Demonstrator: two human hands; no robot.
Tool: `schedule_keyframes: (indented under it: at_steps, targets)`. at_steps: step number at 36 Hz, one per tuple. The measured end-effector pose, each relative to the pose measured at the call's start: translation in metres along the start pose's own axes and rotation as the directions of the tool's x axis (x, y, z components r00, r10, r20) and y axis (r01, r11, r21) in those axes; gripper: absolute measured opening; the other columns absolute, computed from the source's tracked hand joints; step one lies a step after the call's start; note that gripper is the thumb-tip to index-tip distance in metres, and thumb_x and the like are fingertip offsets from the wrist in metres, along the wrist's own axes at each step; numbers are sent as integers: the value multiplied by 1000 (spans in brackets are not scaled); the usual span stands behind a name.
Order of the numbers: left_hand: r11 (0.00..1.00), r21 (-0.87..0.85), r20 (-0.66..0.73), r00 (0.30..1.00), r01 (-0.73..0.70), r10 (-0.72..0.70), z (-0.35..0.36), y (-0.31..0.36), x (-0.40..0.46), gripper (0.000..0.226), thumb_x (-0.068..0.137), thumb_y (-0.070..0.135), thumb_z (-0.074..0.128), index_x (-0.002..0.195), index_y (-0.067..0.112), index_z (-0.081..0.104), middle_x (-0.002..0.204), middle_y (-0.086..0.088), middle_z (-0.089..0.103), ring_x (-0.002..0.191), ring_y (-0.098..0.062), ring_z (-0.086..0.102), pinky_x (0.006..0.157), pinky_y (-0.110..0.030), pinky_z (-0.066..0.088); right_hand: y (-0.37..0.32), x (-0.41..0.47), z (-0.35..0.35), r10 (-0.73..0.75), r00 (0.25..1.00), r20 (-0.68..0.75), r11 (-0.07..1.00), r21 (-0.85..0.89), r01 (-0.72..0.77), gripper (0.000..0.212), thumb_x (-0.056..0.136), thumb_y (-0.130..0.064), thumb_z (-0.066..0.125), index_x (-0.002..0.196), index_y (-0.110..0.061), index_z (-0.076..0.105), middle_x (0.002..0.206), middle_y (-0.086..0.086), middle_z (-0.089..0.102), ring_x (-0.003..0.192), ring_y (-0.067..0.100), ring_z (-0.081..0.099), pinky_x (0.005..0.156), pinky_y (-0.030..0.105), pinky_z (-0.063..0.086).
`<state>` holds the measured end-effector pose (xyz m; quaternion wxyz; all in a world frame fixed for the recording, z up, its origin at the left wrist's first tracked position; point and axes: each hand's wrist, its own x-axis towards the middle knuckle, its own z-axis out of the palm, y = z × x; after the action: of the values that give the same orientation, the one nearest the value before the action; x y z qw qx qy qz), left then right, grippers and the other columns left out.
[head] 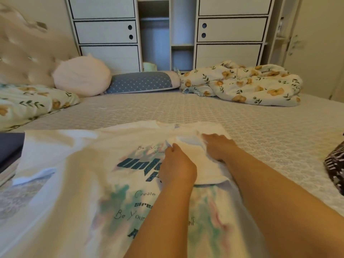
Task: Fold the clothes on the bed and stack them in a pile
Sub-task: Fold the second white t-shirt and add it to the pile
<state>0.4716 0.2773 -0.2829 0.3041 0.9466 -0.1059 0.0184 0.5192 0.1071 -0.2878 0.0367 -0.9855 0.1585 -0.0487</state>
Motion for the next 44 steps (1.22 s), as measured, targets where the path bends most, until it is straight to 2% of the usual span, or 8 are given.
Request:
schedule_keyframes:
  at_steps: [3, 6, 12, 16, 22, 28, 34, 44]
  targets:
    - [999, -50, -9, 1000, -13, 12, -2, -3, 4, 65, 95, 20, 45, 152, 16, 16, 154, -4, 22, 132, -25, 39, 94, -35, 40, 25, -9, 4, 361, 915, -179, 915, 258, -310, 48, 94, -39, 43, 134, -12, 47, 133, 13, 49, 118, 33, 47, 94, 40, 39]
    - [988, -155, -45, 999, -16, 9, -3, -8, 16, 61, 96, 30, 45, 152, 28, 19, 154, -5, 24, 131, -24, 40, 87, -30, 38, 42, -16, -1, 507, 851, -135, 854, 215, -474, 61, 91, -53, 48, 129, -5, 52, 136, 15, 43, 122, 33, 40, 95, 40, 37]
    - [934, -357, 48, 998, -9, 28, 3, -11, 48, 42, 94, 23, 52, 136, 25, 51, 137, -1, 53, 87, -6, 56, 67, -2, 40, 57, -23, -4, 406, 908, -101, 849, 411, -333, 27, 92, -33, 54, 75, -14, 63, 83, 6, 66, 63, 18, 52, 52, 25, 36]
    - [975, -186, -31, 993, -121, 117, 4, -4, 66, 45, 99, 20, 46, 143, 22, 42, 153, -5, 33, 135, -25, 37, 108, -29, 29, 69, -9, -32, 485, 874, -38, 711, 599, -368, 28, 95, -34, 51, 105, -12, 64, 116, 11, 62, 97, 30, 56, 74, 27, 36]
    - [982, 126, -85, 985, -140, 151, 13, -9, 79, 59, 98, 31, 41, 152, 18, 20, 147, -8, 31, 124, -32, 45, 94, -38, 41, 73, -19, -5, 545, 834, -84, 813, 294, -502, 31, 87, -29, 47, 84, -11, 72, 95, 10, 66, 96, 31, 53, 75, 33, 37]
    - [998, -14, -63, 996, -67, 66, 12, -11, 77, 66, 94, 34, 50, 150, 16, 21, 149, -9, 25, 126, -33, 43, 98, -40, 40, 77, -25, -1, 515, 840, -170, 765, 534, -361, 3, 83, -24, 59, 82, -22, 57, 84, 1, 62, 83, 22, 57, 66, 31, 41]
    - [963, -257, -176, 984, -74, 29, 8, -25, 69, 59, 93, 41, 52, 146, 20, 35, 152, -3, 21, 126, -26, 46, 103, -36, 36, 71, -54, -7, 351, 915, -200, 586, 809, -48, 16, 88, -24, 61, 72, -24, 57, 75, -8, 58, 71, 13, 52, 57, 24, 36]
    - [895, 164, 275, 891, -415, 362, -8, -49, -44, 68, 95, 62, 25, 152, 35, 1, 159, 9, -15, 147, -14, -9, 118, -44, -6, 51, -189, -23, 248, 968, 35, 486, 860, -155, 13, 92, -14, 60, 103, -19, 63, 110, -1, 61, 89, 4, 55, 71, 12, 39]
